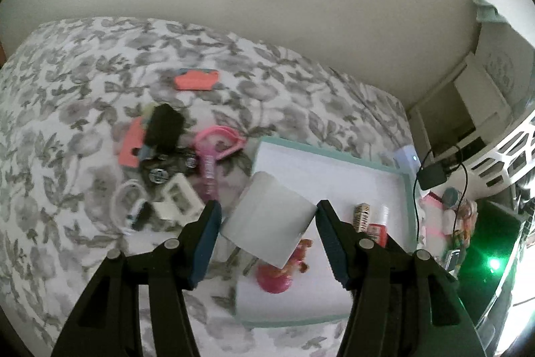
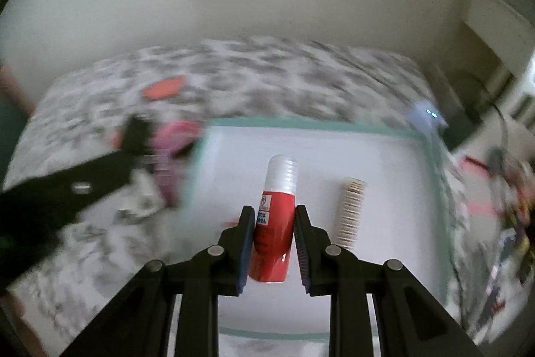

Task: Organize rigid objects
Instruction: 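Grasp the white charger plug with the left tool while the right tool lifts the red bottle, then lower the charger into the tray and open the left tool while the right tool releases the red bottle there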

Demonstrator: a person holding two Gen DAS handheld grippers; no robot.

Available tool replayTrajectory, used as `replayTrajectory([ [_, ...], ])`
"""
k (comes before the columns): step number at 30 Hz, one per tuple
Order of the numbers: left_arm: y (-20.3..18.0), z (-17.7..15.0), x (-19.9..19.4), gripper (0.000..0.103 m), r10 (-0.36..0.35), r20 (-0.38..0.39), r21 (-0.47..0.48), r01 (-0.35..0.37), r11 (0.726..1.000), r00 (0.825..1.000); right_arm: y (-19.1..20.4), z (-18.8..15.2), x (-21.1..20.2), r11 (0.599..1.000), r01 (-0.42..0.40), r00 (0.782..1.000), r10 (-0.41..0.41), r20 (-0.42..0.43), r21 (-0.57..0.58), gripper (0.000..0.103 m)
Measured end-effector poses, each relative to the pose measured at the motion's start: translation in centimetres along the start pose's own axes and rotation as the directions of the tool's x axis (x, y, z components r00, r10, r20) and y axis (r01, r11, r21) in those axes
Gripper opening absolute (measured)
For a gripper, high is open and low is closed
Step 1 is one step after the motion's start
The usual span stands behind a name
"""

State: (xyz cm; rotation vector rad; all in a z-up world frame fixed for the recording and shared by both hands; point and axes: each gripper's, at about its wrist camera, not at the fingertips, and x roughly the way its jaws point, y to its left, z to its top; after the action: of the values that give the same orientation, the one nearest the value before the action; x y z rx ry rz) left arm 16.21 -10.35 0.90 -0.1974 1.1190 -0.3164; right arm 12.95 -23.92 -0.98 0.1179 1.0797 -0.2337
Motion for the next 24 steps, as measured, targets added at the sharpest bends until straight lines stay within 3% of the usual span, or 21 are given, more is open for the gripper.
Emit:
replayTrajectory([
  [9, -4.1, -2.9, 5.3, 0.060, -0.057, -0.105, 0.051, 0.063, 0.997, 0.993, -8.0, -1.6, 1.4, 0.961, 0.168, 0.986, -0.161, -0.048, 0.218, 0.026],
  [24, -4.6, -3.9, 7.8, 0.060, -0.063, -0.178, 0.062, 0.075, 0.995, 0.982, -9.2, -2.6, 3.4, 0.948, 0.184, 0.982, -0.165, -0.093, 0.258, 0.026],
])
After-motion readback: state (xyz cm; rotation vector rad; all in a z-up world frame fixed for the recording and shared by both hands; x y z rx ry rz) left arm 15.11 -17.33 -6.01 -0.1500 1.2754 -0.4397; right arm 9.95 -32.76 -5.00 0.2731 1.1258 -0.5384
